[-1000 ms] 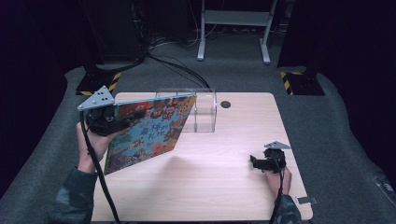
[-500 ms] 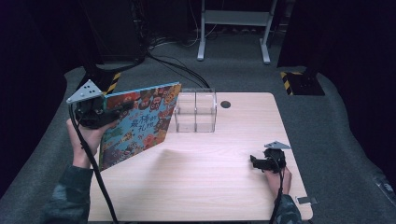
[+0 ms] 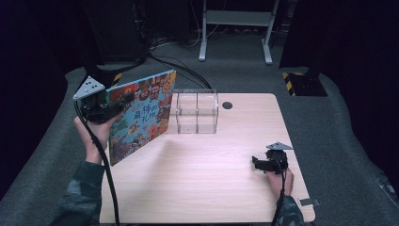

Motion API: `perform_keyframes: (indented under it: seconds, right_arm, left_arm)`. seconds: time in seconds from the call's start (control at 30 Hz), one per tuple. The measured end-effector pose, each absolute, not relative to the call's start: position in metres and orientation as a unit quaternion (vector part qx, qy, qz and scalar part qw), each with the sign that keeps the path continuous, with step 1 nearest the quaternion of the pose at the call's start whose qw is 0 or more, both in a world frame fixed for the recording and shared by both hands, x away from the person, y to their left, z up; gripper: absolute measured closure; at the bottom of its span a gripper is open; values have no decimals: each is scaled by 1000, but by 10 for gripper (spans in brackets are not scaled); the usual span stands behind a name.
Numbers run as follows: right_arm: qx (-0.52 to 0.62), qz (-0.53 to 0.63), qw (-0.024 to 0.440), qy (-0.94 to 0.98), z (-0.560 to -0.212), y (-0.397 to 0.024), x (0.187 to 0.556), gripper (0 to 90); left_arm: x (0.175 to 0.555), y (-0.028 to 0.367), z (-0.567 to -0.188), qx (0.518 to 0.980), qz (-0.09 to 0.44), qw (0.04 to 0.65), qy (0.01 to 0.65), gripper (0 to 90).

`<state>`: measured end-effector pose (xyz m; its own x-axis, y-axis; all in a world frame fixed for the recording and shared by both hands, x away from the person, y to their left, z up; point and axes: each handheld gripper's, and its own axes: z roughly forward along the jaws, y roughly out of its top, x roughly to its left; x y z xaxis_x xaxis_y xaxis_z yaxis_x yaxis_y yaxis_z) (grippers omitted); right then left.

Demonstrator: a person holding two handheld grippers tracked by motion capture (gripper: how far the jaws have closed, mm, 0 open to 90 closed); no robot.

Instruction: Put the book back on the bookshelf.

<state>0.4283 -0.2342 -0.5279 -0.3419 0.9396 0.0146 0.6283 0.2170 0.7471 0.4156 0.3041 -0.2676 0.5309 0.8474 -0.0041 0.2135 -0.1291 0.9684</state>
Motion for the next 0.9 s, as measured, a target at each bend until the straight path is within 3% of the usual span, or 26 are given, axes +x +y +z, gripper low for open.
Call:
perform_keyframes:
  seconds: [0.9]
  right_arm:
    - [528,336,232,745,-528,-235,428,147]
  left_arm:
    - [433,272,-293,640,349,555,401,806]
